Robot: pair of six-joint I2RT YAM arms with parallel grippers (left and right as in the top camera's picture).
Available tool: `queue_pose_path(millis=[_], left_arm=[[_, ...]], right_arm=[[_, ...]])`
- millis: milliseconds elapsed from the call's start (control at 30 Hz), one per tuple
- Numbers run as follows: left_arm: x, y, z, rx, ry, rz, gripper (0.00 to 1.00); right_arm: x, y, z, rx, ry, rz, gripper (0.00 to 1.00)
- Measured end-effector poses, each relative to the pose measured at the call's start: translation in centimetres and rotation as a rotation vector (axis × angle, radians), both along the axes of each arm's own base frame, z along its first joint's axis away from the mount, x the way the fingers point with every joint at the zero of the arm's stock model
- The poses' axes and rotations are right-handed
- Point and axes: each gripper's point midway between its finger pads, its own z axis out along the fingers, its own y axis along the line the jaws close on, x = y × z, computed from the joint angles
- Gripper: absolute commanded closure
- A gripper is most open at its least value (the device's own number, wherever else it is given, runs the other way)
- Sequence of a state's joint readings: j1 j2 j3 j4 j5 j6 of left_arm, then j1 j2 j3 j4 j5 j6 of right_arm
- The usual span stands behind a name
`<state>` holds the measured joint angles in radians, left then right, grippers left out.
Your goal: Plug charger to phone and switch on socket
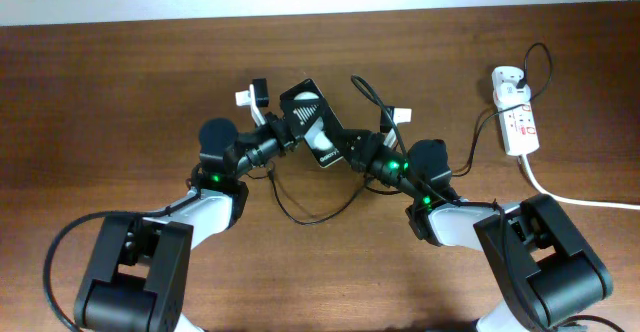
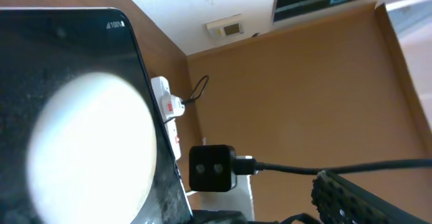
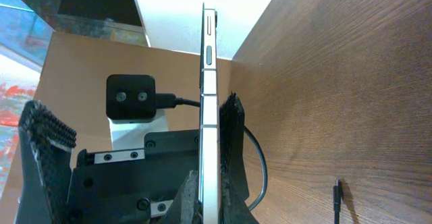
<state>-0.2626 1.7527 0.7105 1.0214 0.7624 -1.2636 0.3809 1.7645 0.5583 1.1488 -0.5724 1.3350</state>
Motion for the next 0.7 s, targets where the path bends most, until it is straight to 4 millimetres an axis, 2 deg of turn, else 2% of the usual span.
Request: queue_pose_path(millis=[67,167,233,300,400,533,567,700], left_arm=[[0.1,0.0,0.0,-0.024,0.038,0.004,0.05],[0.2,0.1,0.0,-0.046,0.075,0.012,0.16],[0.2,0.2,-0.1,-0.051,0.088,0.017,0.37],[0.4,0.3,-0.4,-0.051,0.103,0.025,0.52],[0.5,0.5,-1.0,-0.036,0.110,0.030,0.64],[0.4,0.5,-1.8,-0.011,0.127,0.027,0.71],[0.3,0.5,-1.9,-0.007,0.128,0.027,0.76],[0.2,0.4,-2.3,0.007,0.130,0.022,0.86]], right_arm=[[-0.1,0.1,-0.1,-0.005,-0.003,0.003,0.96],[-0.2,0.3,0.0,-0.010,-0.013,0.002,0.96],[-0.1,0.4,0.1,-0.011,-0.022,-0.002,0.96],[0.0,0.4,0.5,-0.007,-0.034,-0.006,0.96],[0.0,0.5,0.8,0.007,-0.024,-0.006,0.96],[0.0,0.5,0.7,0.018,-0.004,-0.006,0.96],[0.0,0.5,0.7,0.019,-0.003,-0.007,0.96],[0.0,0.5,0.8,0.025,0.000,-0.006,0.96]])
